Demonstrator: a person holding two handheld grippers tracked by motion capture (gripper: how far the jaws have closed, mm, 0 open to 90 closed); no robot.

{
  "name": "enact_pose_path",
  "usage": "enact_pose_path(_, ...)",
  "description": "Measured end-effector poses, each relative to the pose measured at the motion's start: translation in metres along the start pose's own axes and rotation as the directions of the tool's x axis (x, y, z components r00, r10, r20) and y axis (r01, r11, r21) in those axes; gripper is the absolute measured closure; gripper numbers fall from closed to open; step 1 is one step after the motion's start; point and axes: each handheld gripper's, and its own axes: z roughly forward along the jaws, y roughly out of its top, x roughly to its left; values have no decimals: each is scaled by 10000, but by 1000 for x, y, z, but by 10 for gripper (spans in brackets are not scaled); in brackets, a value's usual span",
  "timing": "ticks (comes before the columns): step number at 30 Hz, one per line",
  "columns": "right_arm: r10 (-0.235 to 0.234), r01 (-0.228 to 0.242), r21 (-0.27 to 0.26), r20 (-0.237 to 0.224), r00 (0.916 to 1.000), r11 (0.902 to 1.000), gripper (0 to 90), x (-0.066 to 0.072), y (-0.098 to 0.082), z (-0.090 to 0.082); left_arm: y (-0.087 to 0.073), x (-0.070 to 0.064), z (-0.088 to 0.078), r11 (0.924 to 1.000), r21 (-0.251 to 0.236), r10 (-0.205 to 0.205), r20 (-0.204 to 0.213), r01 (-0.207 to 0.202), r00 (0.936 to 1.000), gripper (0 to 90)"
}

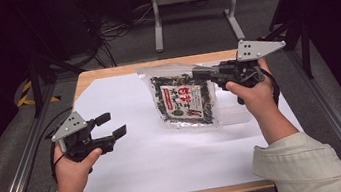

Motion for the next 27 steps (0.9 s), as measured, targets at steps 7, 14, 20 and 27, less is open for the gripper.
enact_pose_path(7, 128, -114, -214, 673, 9976, 9997, 878, -9, 8, -10, -18, 14, 9, 9983, 452, -369, -137, 375, 9992, 255)
enact_pose_path(14, 179, -127, -423, 1250, 9920, 9990, 879, -19, 16, -21, -30, 21, 18, 9970, 770, -97, -212, 113, 9997, 252)
enact_pose_path(20, 263, -163, -615, 1668, 9856, 9980, 879, -28, 18, -28, -36, 24, 23, 9962, 860, -125, -235, 145, 9996, 248)
enact_pose_path(27, 273, -95, -747, 2420, 9699, 9972, 879, -44, 19, -42, -47, 34, 24, 9959, 750, -516, 113, 506, 9986, 248)
